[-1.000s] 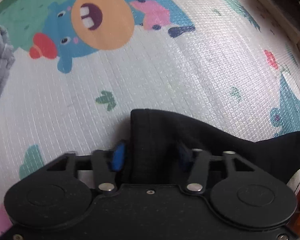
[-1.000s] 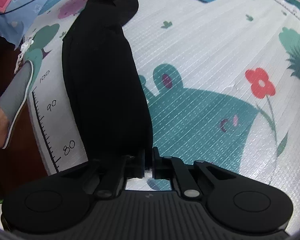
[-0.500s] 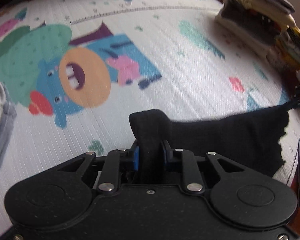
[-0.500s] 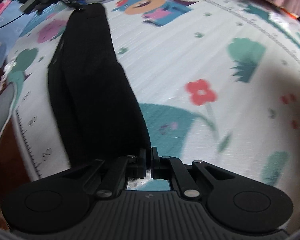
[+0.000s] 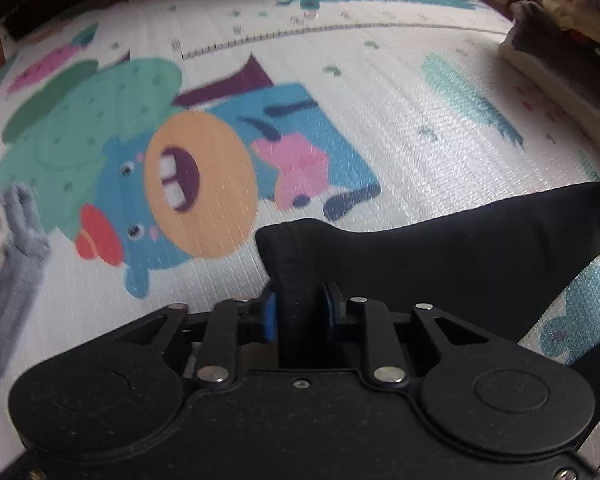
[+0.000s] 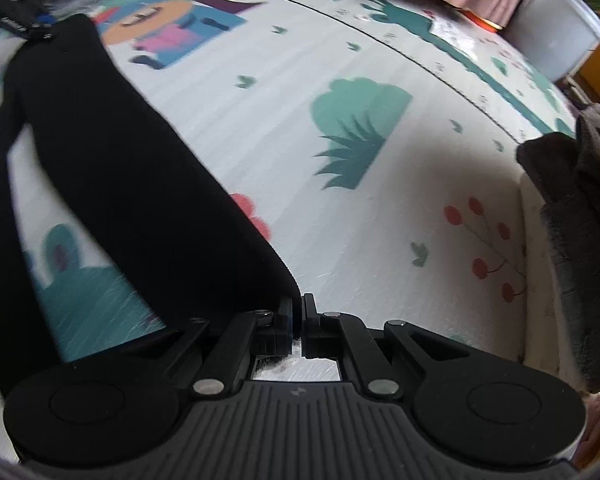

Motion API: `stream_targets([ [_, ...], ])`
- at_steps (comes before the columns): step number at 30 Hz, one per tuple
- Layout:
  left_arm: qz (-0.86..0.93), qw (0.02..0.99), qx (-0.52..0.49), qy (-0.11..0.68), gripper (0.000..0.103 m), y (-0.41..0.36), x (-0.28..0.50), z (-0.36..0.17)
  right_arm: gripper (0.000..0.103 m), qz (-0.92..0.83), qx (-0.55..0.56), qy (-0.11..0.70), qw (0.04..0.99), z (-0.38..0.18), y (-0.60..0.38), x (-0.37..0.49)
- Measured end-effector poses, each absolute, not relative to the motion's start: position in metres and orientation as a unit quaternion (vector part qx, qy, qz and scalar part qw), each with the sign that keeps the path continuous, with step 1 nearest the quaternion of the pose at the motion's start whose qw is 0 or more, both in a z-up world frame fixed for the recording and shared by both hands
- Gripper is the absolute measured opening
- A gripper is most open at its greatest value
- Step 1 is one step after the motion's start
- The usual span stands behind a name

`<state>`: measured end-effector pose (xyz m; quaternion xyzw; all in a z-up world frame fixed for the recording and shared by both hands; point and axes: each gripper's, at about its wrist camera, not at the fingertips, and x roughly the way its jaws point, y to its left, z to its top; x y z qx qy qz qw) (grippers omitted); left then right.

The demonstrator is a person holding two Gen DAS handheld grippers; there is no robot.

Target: Fold clothes

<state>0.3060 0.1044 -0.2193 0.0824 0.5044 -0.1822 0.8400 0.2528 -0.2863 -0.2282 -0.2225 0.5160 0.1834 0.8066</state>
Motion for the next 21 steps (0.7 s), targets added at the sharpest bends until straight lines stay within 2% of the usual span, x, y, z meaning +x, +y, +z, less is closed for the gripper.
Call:
stream_targets([
  [1, -0.176, 0.838, 0.085, 0.509, 0.032, 0.103, 0.308, -0.223, 0.006, 0.180, -0.217, 0.532, 0.798, -0.234, -0.284, 0.257],
  [2, -0.166, 0.839, 0.089, 0.511, 0.044, 0.104, 0.309, -0.226, 0.013, 0.175, -0.219, 0.536, 0.796, -0.238, -0.282, 0.259],
  [7, -0.164, 0.840, 0.073, 0.512, 0.048, 0.123, 0.309, -0.222, 0.036, 0.171, -0.230, 0.529, 0.798, -0.242, -0.275, 0.254],
  [14, -0.216, 0.834, 0.092, 0.500, 0.049, 0.155, 0.303, -0.193, 0.036, 0.226, -0.211, 0.445, 0.840, -0.200, -0.272, 0.226],
  [21, -0.265, 0.805, 0.121, 0.516, 0.049, 0.178, 0.274, -0.184, 0.037, 0.345, -0.194, 0.444, 0.804, -0.198, -0.258, 0.160],
])
